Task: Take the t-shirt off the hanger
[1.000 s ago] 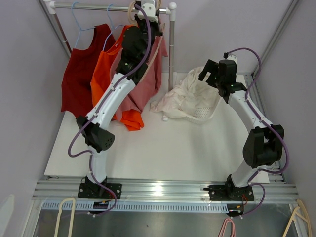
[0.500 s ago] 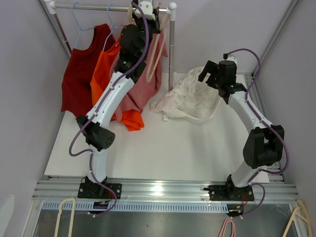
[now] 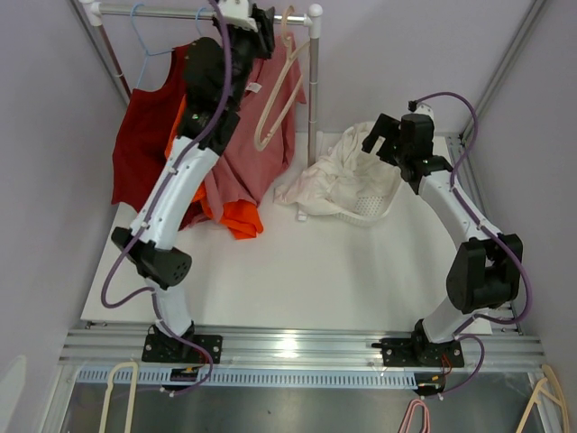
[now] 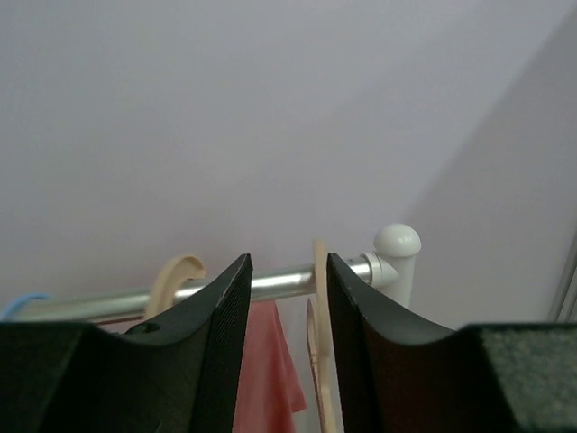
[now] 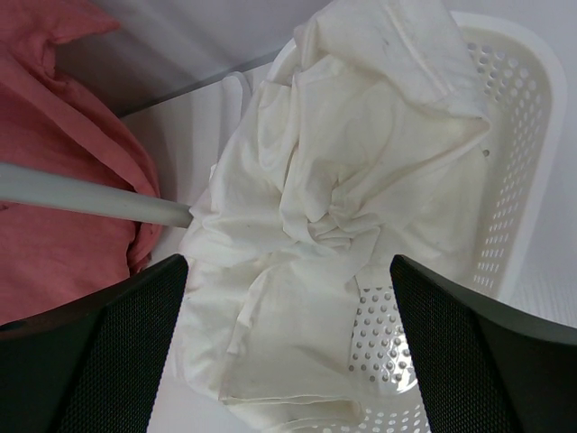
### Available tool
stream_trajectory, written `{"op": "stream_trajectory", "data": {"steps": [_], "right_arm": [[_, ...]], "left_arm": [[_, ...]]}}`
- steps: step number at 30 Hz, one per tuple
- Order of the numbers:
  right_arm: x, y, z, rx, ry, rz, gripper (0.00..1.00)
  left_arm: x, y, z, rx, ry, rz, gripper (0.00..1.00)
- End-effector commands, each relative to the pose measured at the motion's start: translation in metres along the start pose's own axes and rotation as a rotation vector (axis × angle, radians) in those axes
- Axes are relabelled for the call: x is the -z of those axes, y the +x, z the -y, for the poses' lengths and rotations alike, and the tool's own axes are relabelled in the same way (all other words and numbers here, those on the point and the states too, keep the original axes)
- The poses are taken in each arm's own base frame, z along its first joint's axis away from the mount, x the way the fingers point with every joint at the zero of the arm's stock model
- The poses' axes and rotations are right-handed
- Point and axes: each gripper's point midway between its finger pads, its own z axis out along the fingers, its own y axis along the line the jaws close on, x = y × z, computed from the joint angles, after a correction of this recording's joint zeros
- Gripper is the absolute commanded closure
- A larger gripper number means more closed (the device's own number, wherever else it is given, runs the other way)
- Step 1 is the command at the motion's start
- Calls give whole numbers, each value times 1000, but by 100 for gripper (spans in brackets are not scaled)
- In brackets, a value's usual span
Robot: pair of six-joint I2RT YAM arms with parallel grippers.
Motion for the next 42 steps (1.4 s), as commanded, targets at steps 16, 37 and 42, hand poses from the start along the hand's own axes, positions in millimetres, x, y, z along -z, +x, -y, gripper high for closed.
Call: {"op": "stream_trajectory", "data": {"steps": [16,37,42], "right_arm": [[31,-21,-20,10,-93,70,1],[29,-21,-11,22,-81,69,1],[26,-21,-9,21,-77,66,1]], "left_arm": [[25,10,-63,41,16,-110,51],[11,81,-89,-5,32,-188,50],[4,82,-88,4,34,-181,53]]}}
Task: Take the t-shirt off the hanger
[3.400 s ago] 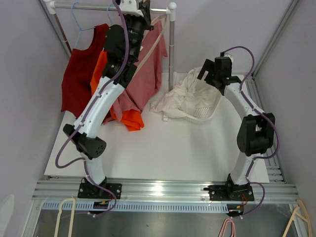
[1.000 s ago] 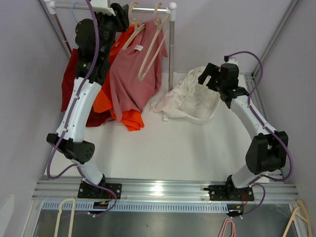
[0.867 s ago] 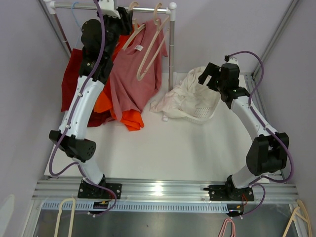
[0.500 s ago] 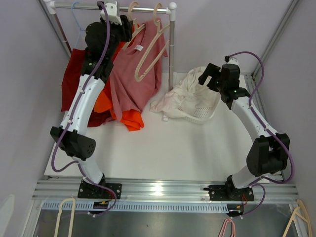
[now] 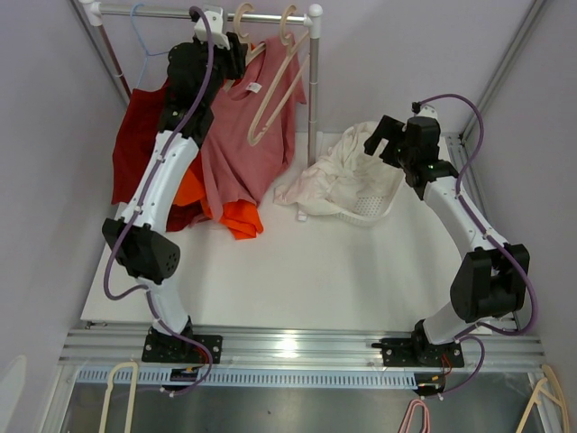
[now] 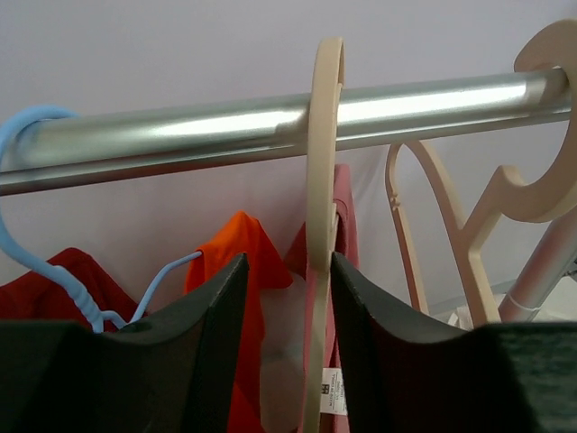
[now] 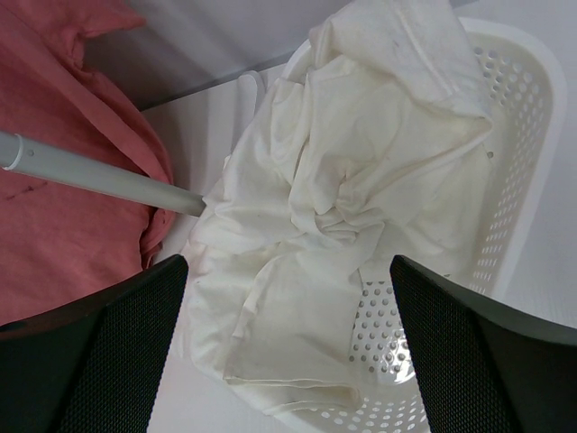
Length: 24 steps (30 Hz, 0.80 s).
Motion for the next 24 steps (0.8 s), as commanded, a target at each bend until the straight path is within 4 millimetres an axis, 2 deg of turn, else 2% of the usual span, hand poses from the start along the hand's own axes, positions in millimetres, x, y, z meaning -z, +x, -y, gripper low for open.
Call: {"op": "stream_trajectory", "data": {"steps": [1,2,5,6,12,21,24], "right_arm": [[6,-16,-5,12,-25,50,1],[6,-15,-5,12,-25,48,0],[5,-13,-4,12,-21,42,0],[5,-13,-4,13,-21,41,1],[3,-11,-3,16,-18,36,0],[4,-7,-4,20,-36,15,1],[4,-6,-3,23,-34,13,0]], "left_arm": [[-5,-30,0,-4,17,91,56],[-8,-27,-1,-2,9,87,60],[-9,-28,-6,4,-15,92,63],[-10,-35,-8,3,-26,128,63],[-10,-42,-2,44,1,158,60],[-22,-37,8,69,52,149,65],[-23,-38,11,80,69,159,90]]}}
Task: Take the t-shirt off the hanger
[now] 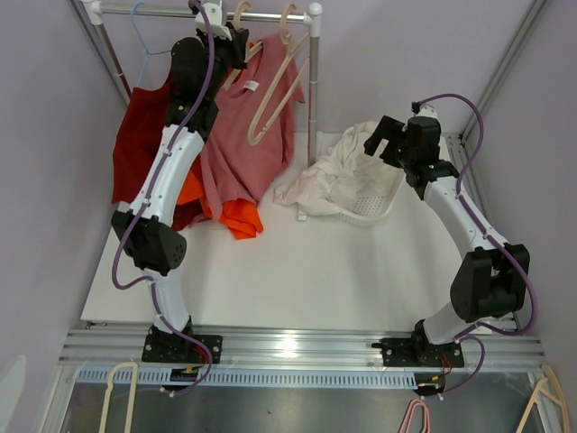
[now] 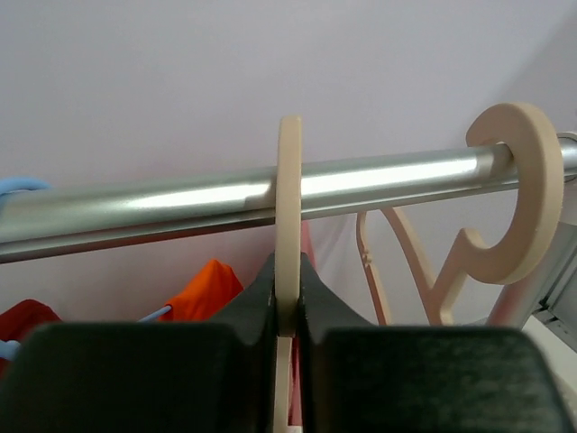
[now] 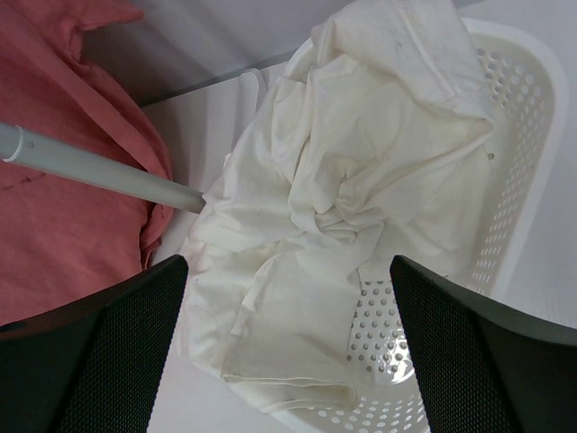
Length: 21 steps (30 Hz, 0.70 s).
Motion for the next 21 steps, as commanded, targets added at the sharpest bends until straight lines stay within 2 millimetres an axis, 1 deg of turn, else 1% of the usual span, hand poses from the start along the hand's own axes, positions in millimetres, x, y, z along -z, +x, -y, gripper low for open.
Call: {"op": "stream_trajectory", "data": {"steps": [1,4,5,7,11,13,14,16,21], "right_arm": [[5,-8,-5,13,-30,21,1],[4,-6,-4,13,-30,14,1],[4,-7,-4,10,-31,16,1],[5,-8,-6,11,-36,16,1],[5,-7,-8,3,-47,14,0],[6,-6,-9,1,-51,12,1],[7,-8,-10,1,-53,15,0],[7,-7,-10,-1,-53,11,0],[10,-7,-12,1,-60,13,1]], "left_arm": [[-3,-23,4,18,35,64,99],[-5,-22,8,19,53,55,99],[-4,-26,8,18,55,61,99],[-3,-28,8,18,56,61,99],[5,-50,12,16,65,98,99],[10,-71,12,14,63,135,99],[12,-76,13,14,63,141,99],[19,-93,13,12,56,169,99],[33,-119,14,5,49,206,99]]}}
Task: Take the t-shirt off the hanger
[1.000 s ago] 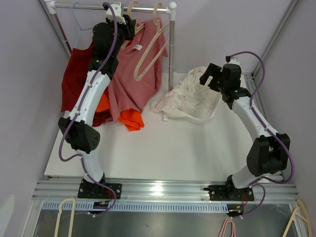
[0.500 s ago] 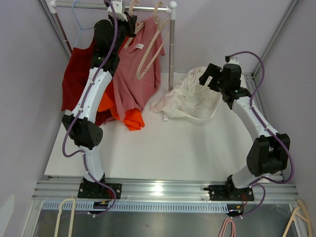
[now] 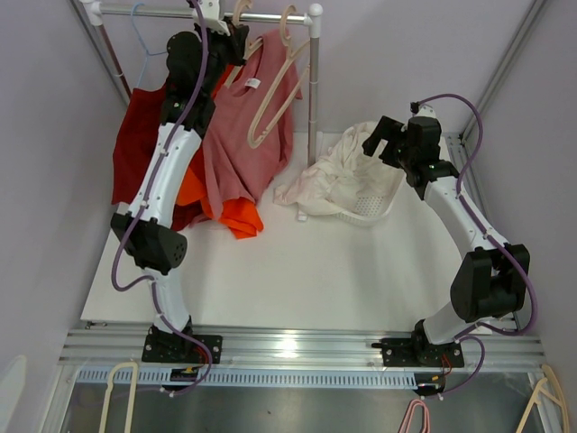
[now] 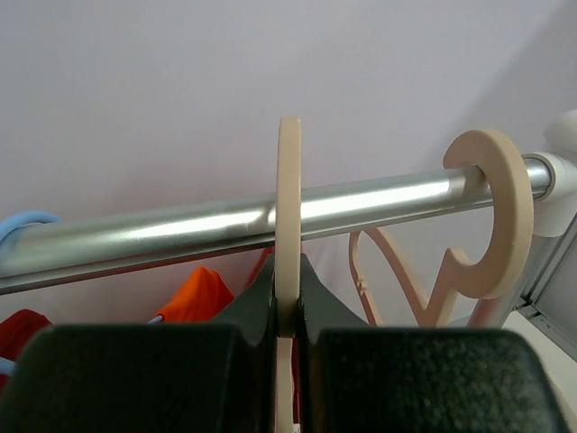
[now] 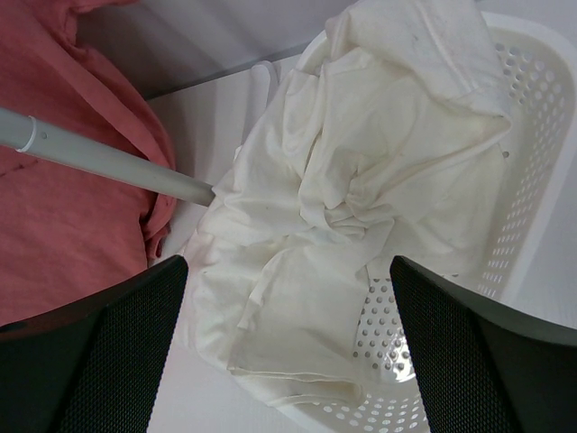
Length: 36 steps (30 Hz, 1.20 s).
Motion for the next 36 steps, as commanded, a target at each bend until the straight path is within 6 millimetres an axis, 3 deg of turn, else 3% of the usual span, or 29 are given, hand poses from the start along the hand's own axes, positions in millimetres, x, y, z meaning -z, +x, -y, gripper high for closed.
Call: {"op": "stream_trajectory", "data": {"steps": [1,15,17,18,19,21,22,23,25,26,31,32,34,36], "right_arm": [[9,-10,-8,0,-28,31,0],[20,-13,-24,13,-56,44,1],[31,-17,-37,36,-98,66,0],[37,-19,-45,54,-121,81,1],[43,-11,-59,104,-157,83,1],[73,-25,-88,161,-238,179,1],[81,-18,-96,214,-263,193,1],[97,-13,-123,247,-330,223,0],[128,-17,-145,287,-381,286,0],[141,-3,-164,303,-436,280,1],[209,18,-218,340,-649,331,0],[224,33,-233,368,-707,322,0],[240,36,-246,374,-755,349,1],[256,46,-263,388,-823,348,1]], "left_arm": [[36,-113,11,-14,19,221,99],[65,-141,14,-9,-1,217,99],[69,-139,16,4,-17,198,99],[76,-147,13,7,-57,211,99],[77,-144,12,9,-83,201,99],[82,-142,16,-7,-136,180,99],[91,-147,6,-8,-235,187,99],[93,-148,17,-45,-240,179,99],[110,-160,12,-96,-338,194,99],[111,-152,25,-100,-340,179,99],[147,-169,27,-72,-524,181,99],[151,-166,25,-72,-565,169,100],[159,-167,26,-81,-619,168,99],[166,-153,22,-82,-688,133,99]]}}
